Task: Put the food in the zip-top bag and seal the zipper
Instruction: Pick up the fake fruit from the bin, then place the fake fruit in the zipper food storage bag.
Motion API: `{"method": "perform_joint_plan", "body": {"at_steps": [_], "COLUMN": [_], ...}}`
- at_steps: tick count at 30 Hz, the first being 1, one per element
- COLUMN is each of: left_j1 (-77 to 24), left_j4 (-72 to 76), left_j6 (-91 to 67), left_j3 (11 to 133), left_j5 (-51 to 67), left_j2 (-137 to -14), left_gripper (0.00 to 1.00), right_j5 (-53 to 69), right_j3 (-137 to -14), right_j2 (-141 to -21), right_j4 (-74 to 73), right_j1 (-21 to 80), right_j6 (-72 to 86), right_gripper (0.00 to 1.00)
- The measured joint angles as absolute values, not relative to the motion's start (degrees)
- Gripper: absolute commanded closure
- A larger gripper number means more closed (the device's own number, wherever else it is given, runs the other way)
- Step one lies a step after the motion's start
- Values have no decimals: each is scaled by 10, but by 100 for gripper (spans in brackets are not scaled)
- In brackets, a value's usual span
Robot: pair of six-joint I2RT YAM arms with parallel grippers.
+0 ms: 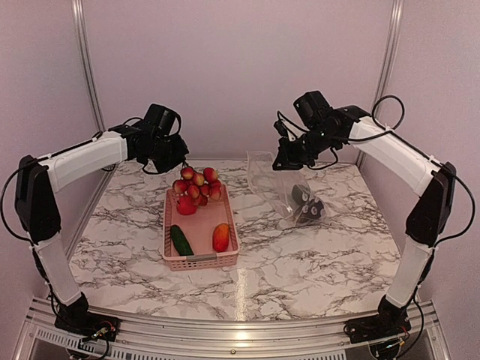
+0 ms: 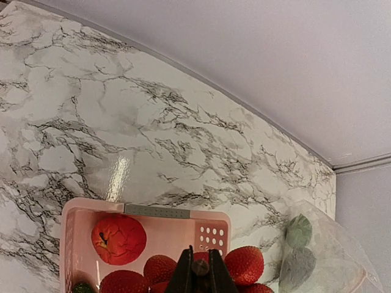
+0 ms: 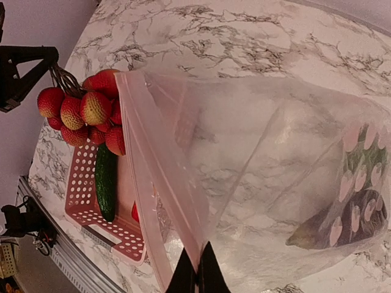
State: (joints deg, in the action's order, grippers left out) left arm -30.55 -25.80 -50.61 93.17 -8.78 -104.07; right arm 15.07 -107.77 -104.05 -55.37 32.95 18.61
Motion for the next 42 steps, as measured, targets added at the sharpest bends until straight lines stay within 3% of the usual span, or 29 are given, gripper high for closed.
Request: {"method": "perform_joint_plan", "body": {"at_steps": [16,29,42], "left_j1": [-324,-350,-369], "left_j4": [-115,56,111], "left_j6": [-500,-538,-574], "left_j3": [957,936,869], "left_j5": [-38,42,69], "left_j2": [-923,-908,-914], "left_gripper": [100,100,100], "right_j5": [170,217,247], "right_j3": [-1224,-1243,-1236], "right_j2": [-1125,-1134,-1131], "right_j4": [-597,-600,-570], "right_j1": [337,339,337], "right_j6": [195,222,260], "right_gripper": [100,100,100]}}
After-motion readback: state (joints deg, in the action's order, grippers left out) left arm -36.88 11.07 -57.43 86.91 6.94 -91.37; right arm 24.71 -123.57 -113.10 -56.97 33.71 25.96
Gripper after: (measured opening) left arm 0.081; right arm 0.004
